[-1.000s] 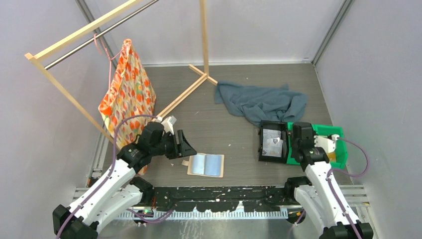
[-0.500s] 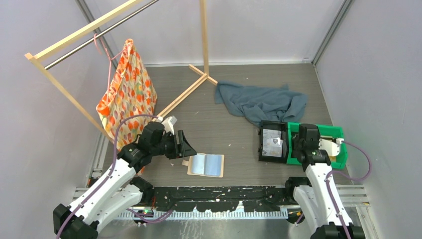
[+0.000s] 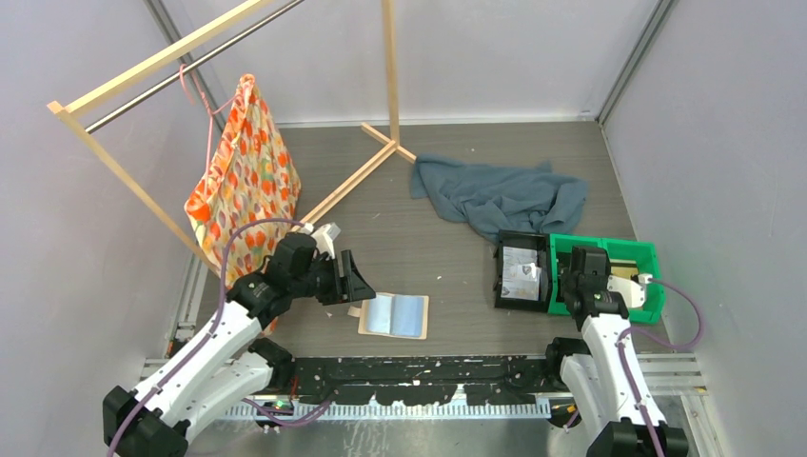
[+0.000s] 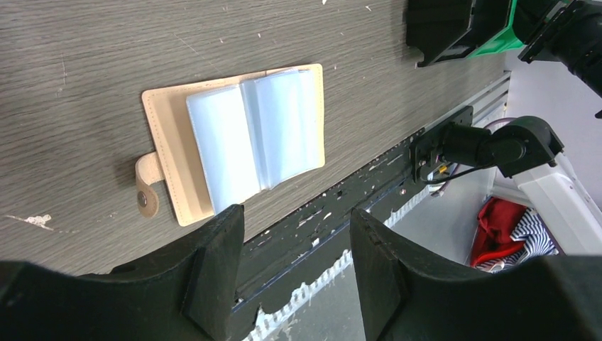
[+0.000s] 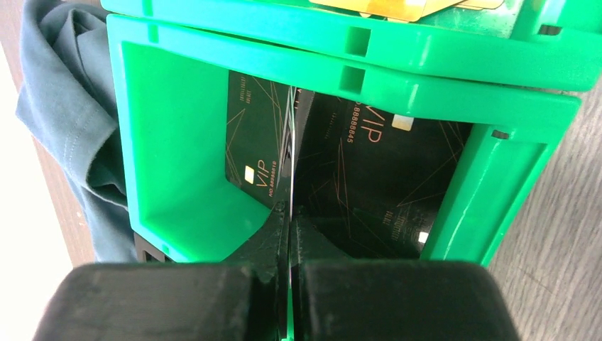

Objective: Take the credit cards out of the card holder
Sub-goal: Place the credit card in the storage box.

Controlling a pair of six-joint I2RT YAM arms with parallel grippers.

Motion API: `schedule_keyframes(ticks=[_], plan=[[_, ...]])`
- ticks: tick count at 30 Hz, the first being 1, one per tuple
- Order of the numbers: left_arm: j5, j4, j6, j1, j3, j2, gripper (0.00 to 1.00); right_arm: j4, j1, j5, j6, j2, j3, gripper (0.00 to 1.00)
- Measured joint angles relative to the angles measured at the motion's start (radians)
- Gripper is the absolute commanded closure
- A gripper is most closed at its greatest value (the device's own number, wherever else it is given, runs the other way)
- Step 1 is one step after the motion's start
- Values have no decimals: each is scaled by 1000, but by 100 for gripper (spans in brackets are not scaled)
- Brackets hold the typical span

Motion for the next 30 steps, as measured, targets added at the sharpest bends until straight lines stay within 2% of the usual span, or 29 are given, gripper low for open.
schedule_keyframes(ticks=[3,7,10,14,17,24,27,30], plan=[[0,-1,4,0,0,12,42,2,-7,-8,-4,-1,-1,94],[0,-2,4,0,0,12,42,3,-16,-19,-11,0,-1,77],[0,-1,5,0,0,20,42,-2,-19,-26,-24,-6,-2,72],[0,0,5,0,0,48,42,-15,-23,-32,-31,-44,-2,48],[-1,18,5,0,-3,77,43,-30,-23,-42,-40,-81,-2,36],[0,126,-1,0,-26,247,43,-122,-24,-68,-106,-153,64,29],[5,180,-6,0,-29,299,43,-153,-24,-73,-154,-194,152,16],[8,240,-22,-11,-29,349,43,-160,-24,-89,-207,-230,230,14]])
